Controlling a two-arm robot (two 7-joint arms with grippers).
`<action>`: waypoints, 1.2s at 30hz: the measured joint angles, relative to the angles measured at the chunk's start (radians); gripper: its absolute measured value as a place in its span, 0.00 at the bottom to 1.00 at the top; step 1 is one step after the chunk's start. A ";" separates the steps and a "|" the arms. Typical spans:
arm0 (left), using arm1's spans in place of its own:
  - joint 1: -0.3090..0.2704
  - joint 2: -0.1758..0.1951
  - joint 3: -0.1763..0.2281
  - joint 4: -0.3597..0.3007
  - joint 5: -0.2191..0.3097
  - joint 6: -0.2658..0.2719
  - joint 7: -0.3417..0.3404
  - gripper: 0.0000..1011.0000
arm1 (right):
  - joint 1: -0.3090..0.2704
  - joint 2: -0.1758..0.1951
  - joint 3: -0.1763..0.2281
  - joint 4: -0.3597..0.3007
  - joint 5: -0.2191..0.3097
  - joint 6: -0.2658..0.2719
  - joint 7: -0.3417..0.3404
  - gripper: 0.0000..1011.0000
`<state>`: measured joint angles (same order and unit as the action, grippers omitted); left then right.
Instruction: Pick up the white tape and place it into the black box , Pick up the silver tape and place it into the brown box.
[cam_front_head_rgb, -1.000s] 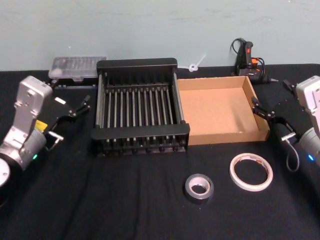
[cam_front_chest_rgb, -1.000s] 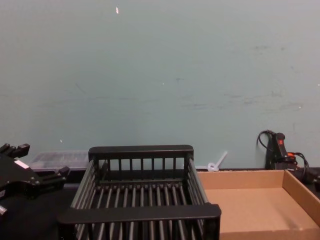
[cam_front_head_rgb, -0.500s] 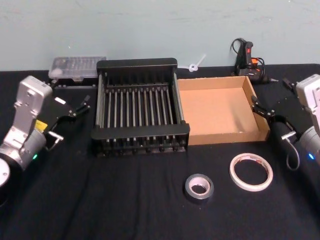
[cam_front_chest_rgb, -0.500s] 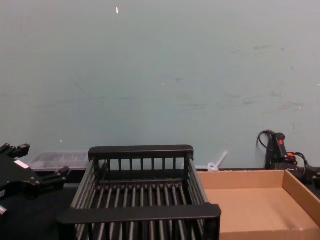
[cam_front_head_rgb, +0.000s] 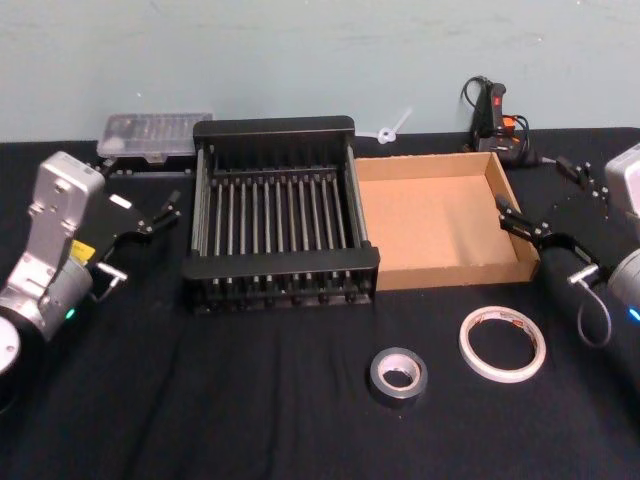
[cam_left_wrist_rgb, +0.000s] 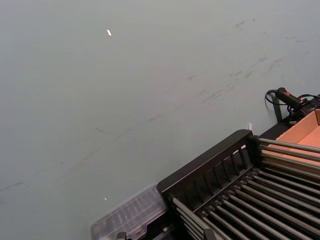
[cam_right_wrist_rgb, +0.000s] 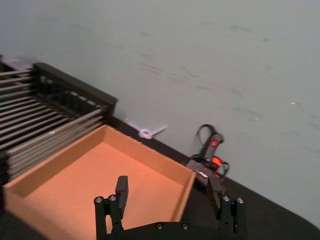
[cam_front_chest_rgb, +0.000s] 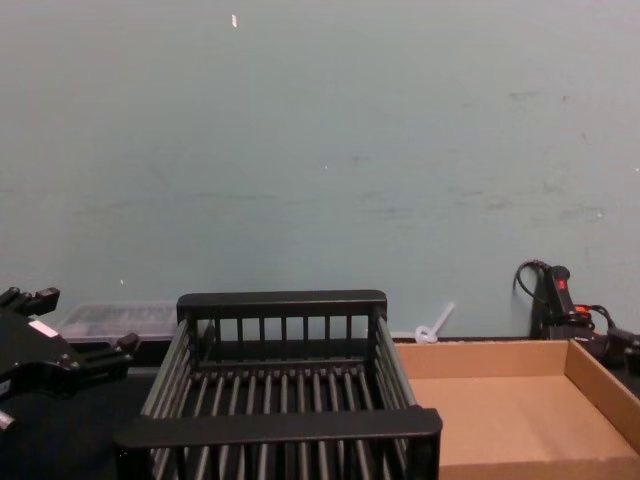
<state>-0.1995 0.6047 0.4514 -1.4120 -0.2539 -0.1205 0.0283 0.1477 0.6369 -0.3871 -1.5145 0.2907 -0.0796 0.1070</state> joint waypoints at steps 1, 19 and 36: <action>0.000 0.000 0.000 0.000 0.000 0.000 0.000 0.99 | -0.007 0.006 0.004 -0.010 0.008 0.005 0.018 0.99; 0.000 0.000 0.000 0.000 0.000 0.000 0.000 0.99 | -0.113 0.082 0.036 -0.118 0.037 0.049 0.167 0.99; 0.000 0.000 0.000 0.000 0.000 0.000 0.000 0.99 | -0.192 0.100 0.057 -0.181 0.081 0.138 0.271 0.99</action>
<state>-0.1995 0.6047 0.4514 -1.4119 -0.2539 -0.1205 0.0282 -0.0447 0.7373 -0.3303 -1.6954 0.3712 0.0582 0.3781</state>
